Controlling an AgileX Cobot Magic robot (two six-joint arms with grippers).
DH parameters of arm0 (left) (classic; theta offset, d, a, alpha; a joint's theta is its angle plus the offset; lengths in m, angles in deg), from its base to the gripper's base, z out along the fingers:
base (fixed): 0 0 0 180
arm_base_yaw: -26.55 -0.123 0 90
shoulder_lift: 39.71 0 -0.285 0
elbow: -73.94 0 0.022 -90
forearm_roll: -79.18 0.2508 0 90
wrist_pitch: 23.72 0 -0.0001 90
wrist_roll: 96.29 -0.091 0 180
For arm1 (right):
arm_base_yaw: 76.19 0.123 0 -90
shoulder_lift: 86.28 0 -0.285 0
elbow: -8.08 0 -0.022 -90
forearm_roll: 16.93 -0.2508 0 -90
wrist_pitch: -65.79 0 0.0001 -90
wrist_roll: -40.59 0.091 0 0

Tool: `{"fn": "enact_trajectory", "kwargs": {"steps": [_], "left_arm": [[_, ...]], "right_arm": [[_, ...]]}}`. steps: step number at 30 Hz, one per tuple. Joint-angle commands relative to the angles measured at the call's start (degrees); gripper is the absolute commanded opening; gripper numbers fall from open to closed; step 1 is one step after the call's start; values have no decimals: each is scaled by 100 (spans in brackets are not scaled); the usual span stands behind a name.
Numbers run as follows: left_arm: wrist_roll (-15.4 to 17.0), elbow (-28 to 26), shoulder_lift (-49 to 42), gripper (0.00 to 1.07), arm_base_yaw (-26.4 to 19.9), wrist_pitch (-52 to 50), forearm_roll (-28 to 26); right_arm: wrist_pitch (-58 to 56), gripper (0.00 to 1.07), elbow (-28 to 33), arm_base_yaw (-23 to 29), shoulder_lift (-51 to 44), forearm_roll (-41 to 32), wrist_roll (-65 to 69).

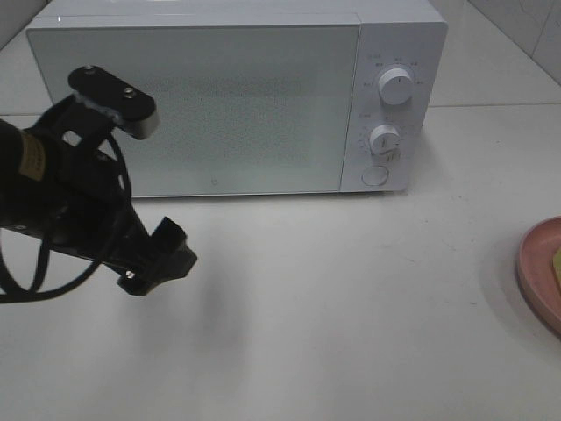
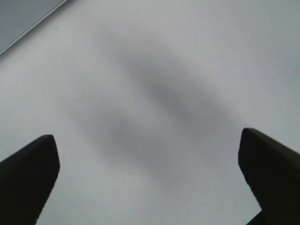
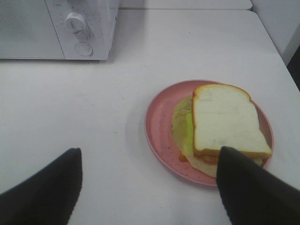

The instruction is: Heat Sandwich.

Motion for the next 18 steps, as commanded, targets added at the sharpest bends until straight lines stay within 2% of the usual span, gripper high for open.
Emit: {"fn": "enact_trajectory", "kwargs": {"steps": [1,2,3,4,6,7,10,11,12,14,17,18], "left_arm": [[166,11,-264,106,-384,516,-11],[201,11,-338,106,-544,670,-34],[195,11,-481,106,-905,968,-126],[195,11,-481,106,-905,968,-126],[195,11,-607,106,-1255,1283,-212],[166,11,-728,106,-1650,1593,-315],[132,11,-837,106,-2011,1868,-424],[103,11,-951,106,-2406,2143,-527],[97,11,-1014,106,-2590,2292,-556],[103,11,-1077,106,-2733,2441,-579],[269,11,-1369,106,-3403,3025,-625],[269,11,-1369,106,-3403,3025,-625]], "right_arm": [[74,76,6,-46,-155,40,23],[74,76,6,-46,-155,40,23],[74,76,6,-46,-155,40,23],[74,76,6,-46,-155,40,23],[74,76,6,-46,-155,40,23],[74,76,6,-46,-155,40,23],[74,76,6,-46,-155,40,23],[74,76,6,-46,-155,40,23],[74,76,6,-46,-155,40,23],[74,76,6,-46,-155,40,23],[74,76,6,-46,-155,40,23],[74,76,6,-46,-155,40,23]]}}
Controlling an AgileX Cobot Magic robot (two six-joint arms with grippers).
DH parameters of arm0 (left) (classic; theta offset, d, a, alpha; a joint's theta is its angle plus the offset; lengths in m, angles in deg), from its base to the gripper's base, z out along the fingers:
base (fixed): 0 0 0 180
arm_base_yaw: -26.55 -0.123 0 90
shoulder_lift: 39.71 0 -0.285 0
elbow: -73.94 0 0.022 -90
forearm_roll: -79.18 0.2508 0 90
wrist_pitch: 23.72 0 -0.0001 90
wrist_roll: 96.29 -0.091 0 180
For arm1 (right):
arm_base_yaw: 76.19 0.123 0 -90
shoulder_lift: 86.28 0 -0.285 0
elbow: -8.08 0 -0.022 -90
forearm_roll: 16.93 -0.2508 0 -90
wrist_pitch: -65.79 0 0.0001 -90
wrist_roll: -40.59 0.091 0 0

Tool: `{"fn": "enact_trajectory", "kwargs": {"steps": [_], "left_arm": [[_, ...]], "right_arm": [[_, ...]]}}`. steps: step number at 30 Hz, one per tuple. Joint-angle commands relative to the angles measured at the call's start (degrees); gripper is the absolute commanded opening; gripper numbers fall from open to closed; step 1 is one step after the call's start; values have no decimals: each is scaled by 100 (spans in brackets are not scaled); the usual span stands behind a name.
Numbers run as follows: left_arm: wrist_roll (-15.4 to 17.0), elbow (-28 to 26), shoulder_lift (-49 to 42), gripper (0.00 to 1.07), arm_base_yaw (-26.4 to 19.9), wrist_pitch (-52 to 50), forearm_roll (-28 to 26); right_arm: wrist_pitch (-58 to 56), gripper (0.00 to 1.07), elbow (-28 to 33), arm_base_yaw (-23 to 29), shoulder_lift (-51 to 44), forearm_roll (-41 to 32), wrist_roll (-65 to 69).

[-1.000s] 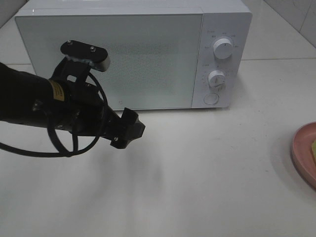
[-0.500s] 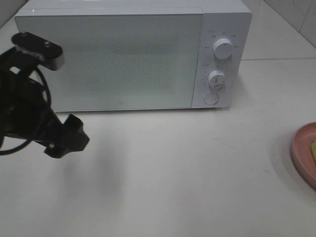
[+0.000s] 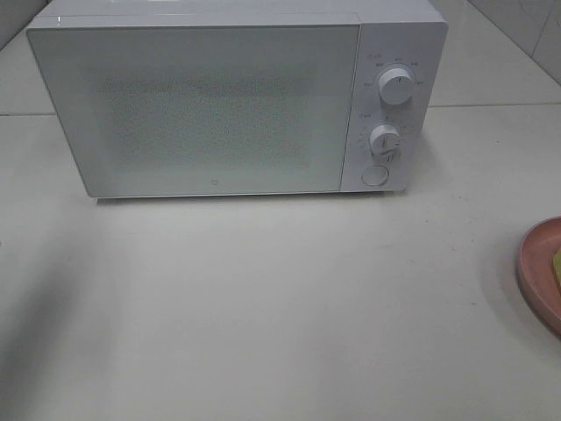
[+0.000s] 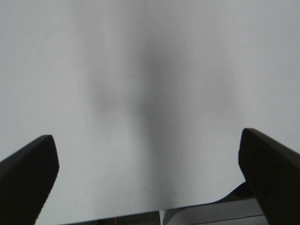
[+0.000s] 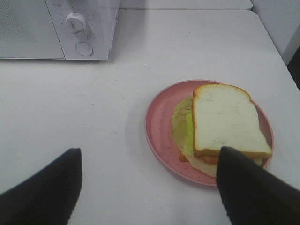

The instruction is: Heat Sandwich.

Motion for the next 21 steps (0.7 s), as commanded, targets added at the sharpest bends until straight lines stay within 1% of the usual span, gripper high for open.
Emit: {"fn": "enact_trajectory", "kwargs": {"steps": [1,2,4,6,7,9,10,11,13,14,15,17,19,20,21], "left_arm": [[155,6,-281,106,-556,544,-52],[126,23,-510,106,-848,808,-29],[115,86,-814,106,-985,928,-23],[115,138,-945,106,-1014,940,-11],[92,292,-1255,106,-1008,940,57],[-23,476,-1621,106,-1008,951,80],[-23,476,-1621,106,-1008,951,80],[-97,550,-1816,106,-1008,951,80],[-103,779,-2332,106,-1008,922,80],[-103,779,-2332,106,-1008,922,80],[-103,865,-2515,106,-1008,917,86],[-103,1146,-3008,106,-1008,917,109],[-103,1232,-3146,106,-1008,905,126],[-103,1335,-3306,106,-1008,877,126],[-103,1547,-3638,106,-1008,762,126]], "right_arm": [[74,76,6,-46,-155,40,23],[74,76,6,-46,-155,40,23],[74,76,6,-46,-155,40,23],[74,76,6,-46,-155,40,23],[74,76,6,-46,-155,40,23],[74,76,6,-46,-155,40,23],[74,76,6,-46,-155,40,23],[74,76,6,-46,-155,40,23],[74,76,6,-46,-155,40,23],[74,76,6,-46,-155,40,23],[74,76,6,-46,-155,40,23],[74,76,6,-46,-155,40,23],[74,76,6,-46,-155,40,23],[74,76,6,-46,-155,40,23],[74,76,6,-46,-155,40,23]]}}
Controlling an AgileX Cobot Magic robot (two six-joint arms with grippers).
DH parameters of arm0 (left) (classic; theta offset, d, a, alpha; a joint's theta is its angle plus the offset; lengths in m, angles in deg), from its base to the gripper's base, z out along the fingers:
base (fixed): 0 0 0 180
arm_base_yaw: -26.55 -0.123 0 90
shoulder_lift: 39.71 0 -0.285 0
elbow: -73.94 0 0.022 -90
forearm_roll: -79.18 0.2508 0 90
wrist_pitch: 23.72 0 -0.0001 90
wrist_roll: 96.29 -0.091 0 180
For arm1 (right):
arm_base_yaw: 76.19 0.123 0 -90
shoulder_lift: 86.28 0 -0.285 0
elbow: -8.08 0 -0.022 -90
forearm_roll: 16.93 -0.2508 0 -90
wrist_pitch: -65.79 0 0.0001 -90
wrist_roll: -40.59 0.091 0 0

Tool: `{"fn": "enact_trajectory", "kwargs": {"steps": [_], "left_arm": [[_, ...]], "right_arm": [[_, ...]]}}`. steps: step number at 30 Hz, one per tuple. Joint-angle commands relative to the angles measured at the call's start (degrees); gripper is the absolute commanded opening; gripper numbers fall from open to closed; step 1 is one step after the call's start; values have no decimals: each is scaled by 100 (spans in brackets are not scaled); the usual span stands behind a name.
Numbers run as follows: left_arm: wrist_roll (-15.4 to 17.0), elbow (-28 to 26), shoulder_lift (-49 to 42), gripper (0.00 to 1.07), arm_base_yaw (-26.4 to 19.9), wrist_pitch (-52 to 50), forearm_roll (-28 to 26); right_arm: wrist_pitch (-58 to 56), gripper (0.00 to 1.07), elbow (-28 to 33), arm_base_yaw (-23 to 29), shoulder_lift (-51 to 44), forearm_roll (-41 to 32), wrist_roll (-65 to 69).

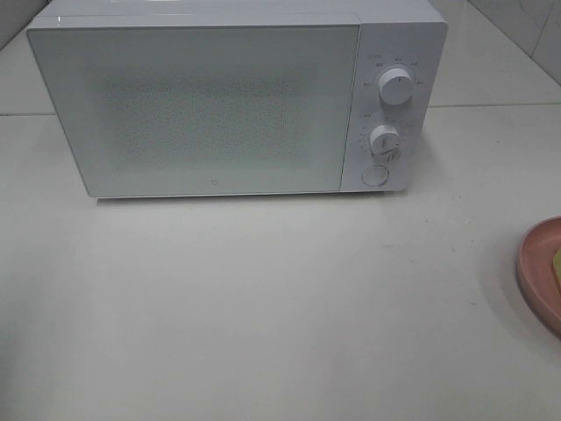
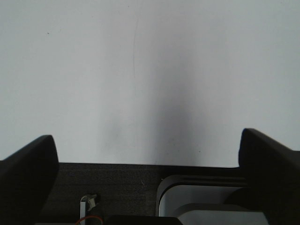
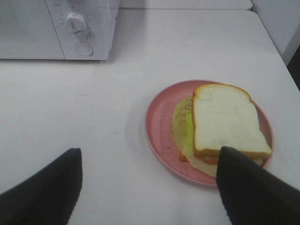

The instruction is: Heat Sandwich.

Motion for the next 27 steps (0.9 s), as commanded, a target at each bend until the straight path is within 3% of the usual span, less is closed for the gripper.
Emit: {"fn": "enact_trajectory", "kwargs": {"steps": [1,6,27], "left_arm": [[-23,327,-556,106,-6,-138,11],[-195,315,-1169,106,-6,-143,74],[-160,315,-3913,106,-6,-143,74]], "right_arm": [[74,76,6,-46,-155,40,23],[74,76,6,-46,-155,40,23],[74,76,6,-46,-155,40,23]]}}
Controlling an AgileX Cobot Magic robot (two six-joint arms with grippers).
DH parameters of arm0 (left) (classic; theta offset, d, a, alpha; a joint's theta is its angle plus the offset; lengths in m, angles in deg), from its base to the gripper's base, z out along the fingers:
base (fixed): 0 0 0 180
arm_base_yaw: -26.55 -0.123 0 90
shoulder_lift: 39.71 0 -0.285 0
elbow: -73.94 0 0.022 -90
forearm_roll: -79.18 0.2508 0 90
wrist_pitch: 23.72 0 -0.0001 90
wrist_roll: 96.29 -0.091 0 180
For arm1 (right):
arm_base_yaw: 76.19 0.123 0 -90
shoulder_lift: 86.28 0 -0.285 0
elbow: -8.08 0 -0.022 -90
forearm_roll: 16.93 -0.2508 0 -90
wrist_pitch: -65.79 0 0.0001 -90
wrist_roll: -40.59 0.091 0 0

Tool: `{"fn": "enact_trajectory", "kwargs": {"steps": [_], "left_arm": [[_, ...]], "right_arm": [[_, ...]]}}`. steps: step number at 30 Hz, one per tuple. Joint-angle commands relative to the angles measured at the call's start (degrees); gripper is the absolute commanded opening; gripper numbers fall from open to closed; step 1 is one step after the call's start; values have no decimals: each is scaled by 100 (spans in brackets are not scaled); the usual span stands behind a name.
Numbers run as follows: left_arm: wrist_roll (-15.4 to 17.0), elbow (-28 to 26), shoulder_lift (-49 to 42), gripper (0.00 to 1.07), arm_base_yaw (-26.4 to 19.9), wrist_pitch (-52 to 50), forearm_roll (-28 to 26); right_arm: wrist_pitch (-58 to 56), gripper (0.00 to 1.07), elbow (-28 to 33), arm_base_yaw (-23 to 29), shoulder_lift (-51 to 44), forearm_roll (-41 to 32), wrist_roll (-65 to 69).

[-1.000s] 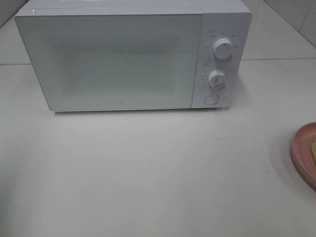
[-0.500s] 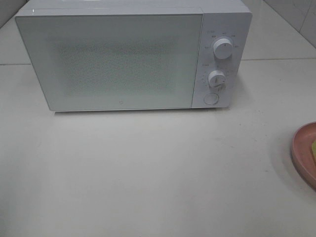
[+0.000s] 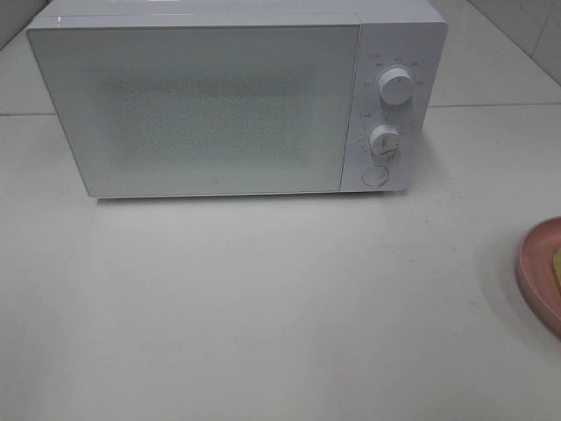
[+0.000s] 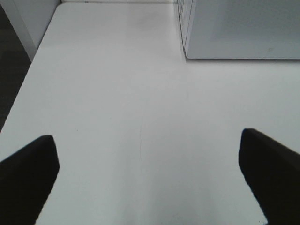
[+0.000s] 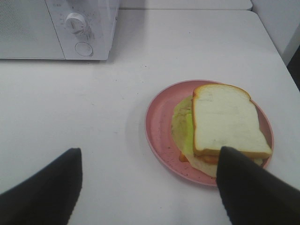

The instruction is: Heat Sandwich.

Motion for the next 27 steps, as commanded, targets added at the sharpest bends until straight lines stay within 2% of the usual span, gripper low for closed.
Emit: {"fn": "enact_trajectory", "kwargs": {"steps": [1,27], "left_arm": [[34,17,-264,106,-6,-34,0],[34,17,-264,106,-6,-34,-34]], "right_arm": [[74,76,6,-46,-155,40,23],[74,76,6,-46,-155,40,23]]}}
